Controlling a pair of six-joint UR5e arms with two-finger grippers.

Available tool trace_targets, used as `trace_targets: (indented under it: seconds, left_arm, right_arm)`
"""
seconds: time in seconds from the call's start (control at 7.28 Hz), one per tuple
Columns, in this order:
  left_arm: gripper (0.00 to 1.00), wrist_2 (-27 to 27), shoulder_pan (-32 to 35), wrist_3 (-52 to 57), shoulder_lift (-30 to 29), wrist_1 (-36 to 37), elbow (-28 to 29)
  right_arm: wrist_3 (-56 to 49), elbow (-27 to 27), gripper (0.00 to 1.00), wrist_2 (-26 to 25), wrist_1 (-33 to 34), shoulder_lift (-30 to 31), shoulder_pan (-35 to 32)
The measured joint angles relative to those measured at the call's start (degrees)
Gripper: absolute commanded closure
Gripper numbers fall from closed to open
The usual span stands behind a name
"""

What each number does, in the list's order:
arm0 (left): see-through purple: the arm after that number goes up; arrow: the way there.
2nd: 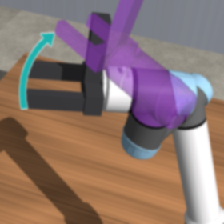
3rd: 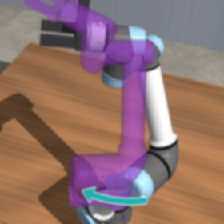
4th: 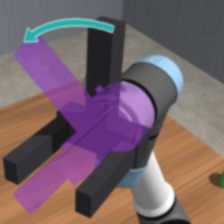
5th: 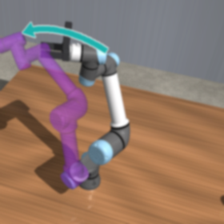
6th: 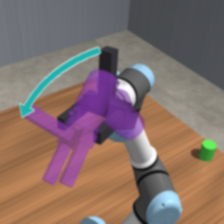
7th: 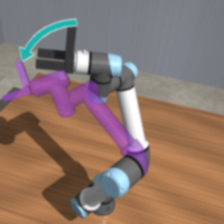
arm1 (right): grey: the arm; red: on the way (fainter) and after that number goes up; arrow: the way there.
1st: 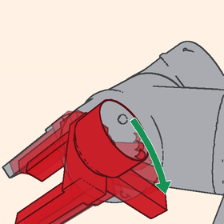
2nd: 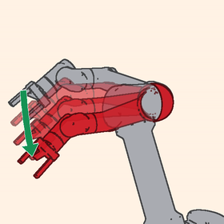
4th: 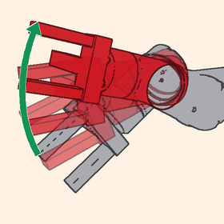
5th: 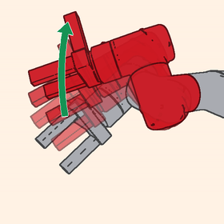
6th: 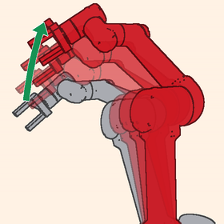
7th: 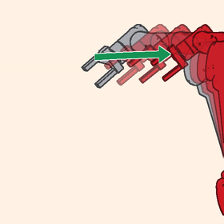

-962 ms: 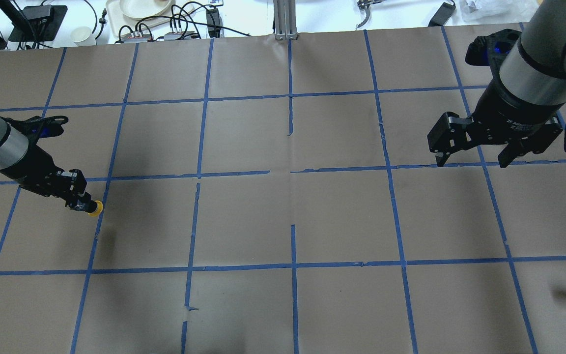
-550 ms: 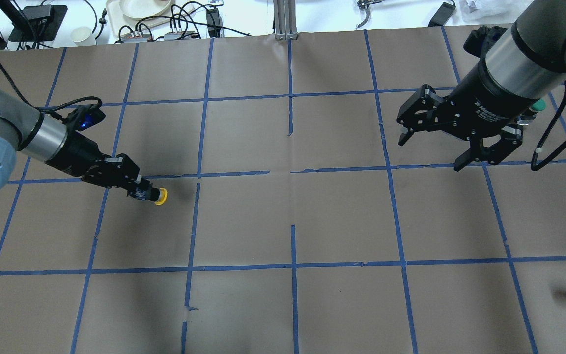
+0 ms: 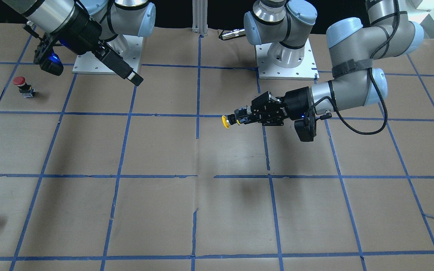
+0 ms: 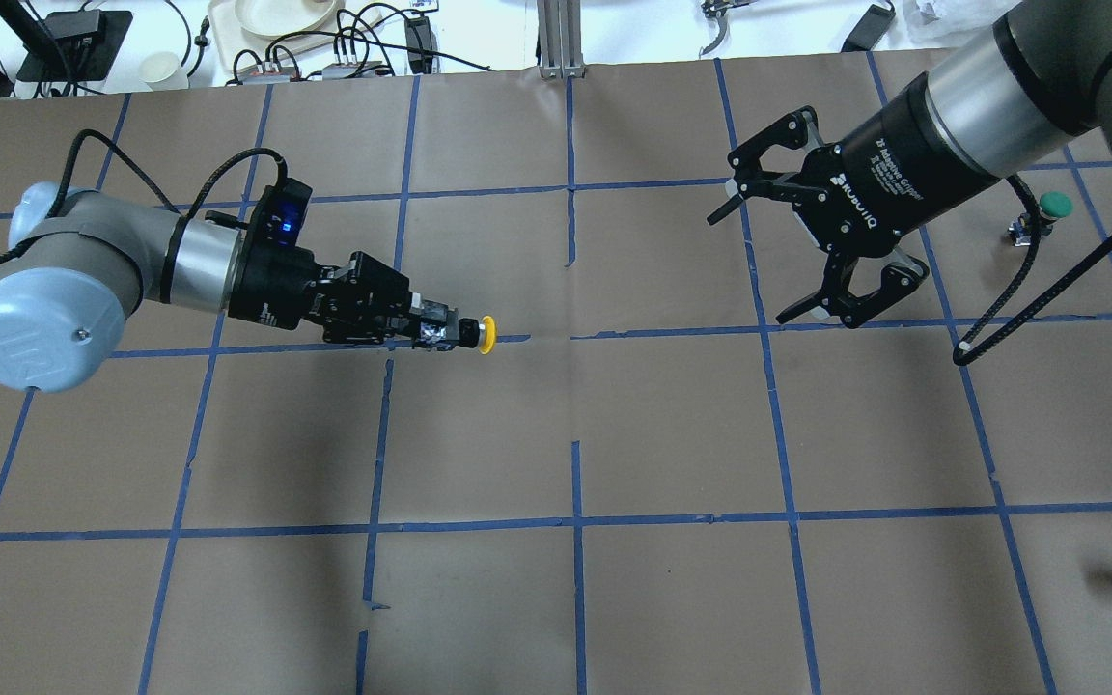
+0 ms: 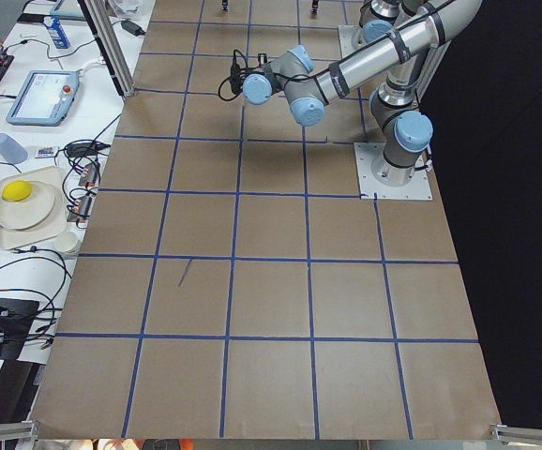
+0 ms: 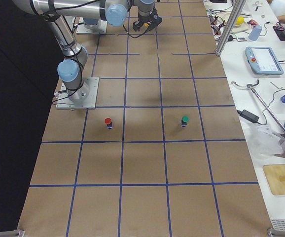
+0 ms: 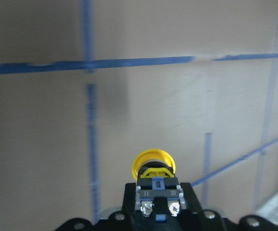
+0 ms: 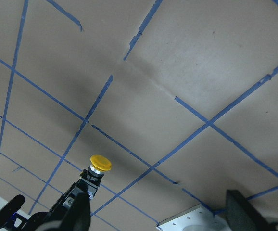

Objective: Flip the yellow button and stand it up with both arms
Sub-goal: 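Carry the button toward the right gripper while the right gripper opens and approaches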

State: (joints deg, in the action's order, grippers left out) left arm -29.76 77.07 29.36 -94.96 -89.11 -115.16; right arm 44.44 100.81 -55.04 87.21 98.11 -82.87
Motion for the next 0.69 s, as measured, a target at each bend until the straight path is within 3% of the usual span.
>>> trace_targets:
  seconds: [0.41, 0.69]
  left_arm:
    - [0.93, 17.9, 7.1, -4.6, 0.4, 0.1, -0.3]
    - [0.93, 23.6, 11.8, -11.1, 1.4, 3.1, -0.3]
  right_arm:
    - [3.9, 4.9, 0.00, 8.0, -0.2, -0.2, 0.6]
    - [6.7, 6.4, 0.00, 10.9, 0.7, -0.2, 0.7]
